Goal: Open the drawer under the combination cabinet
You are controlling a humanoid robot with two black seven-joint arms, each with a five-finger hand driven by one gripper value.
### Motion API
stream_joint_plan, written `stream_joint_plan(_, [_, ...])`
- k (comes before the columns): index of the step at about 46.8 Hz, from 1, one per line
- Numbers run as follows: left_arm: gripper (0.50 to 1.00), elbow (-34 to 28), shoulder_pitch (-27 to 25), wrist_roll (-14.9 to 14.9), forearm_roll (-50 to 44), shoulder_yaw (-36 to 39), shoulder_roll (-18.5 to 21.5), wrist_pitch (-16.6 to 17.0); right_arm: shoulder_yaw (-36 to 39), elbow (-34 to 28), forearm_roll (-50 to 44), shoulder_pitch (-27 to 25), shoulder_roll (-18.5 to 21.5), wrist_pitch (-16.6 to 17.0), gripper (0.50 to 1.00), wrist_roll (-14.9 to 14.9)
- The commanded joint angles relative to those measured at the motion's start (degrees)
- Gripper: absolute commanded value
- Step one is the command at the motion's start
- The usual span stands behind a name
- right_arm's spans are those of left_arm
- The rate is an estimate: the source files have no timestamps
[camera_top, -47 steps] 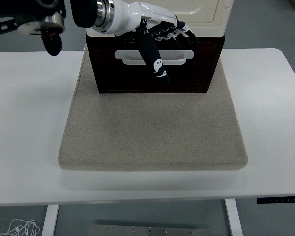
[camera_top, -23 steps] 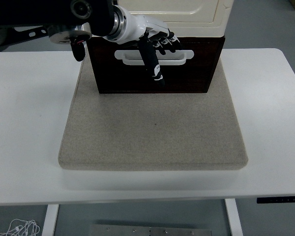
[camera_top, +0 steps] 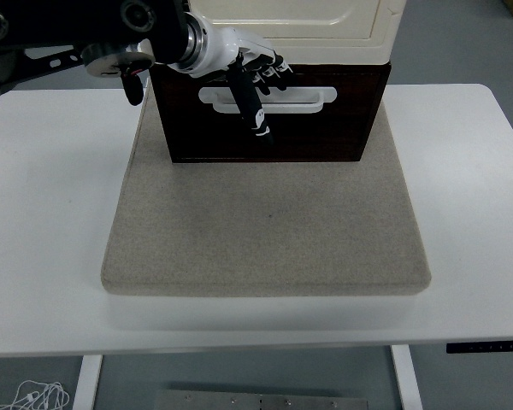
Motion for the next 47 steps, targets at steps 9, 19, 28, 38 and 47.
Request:
stream_joint_plan(9, [1.0, 2.72, 1.0, 0.01, 0.18, 0.11, -1.45, -0.08, 0.0, 0.0, 0.0, -0.01, 0.0, 0.01, 0.926, 0.0])
stream_joint_plan(19, [1.0, 3.86, 1.88, 0.01, 0.18, 0.02, -2.07, -0.26, 0.0, 0.0, 0.0, -0.01, 0.0, 0.01, 0.926, 0.0])
stream_joint_plan(28, [1.0, 4.83, 2.15, 0.01, 0.27, 0.02, -2.07, -1.05, 0.0, 0.0, 0.0, -0.01, 0.0, 0.01, 0.926, 0.0])
stream_joint_plan(38, [1.0, 5.36, 3.03, 0.0, 0.62, 0.11, -2.95, -1.23, 0.0, 0.0, 0.0, -0.01, 0.0, 0.01, 0.926, 0.0])
stream_joint_plan(47, [1.0, 5.62, 3.38, -0.08, 0.8, 0.11, -2.95, -1.49, 0.0, 0.0, 0.0, -0.01, 0.0, 0.01, 0.928, 0.0])
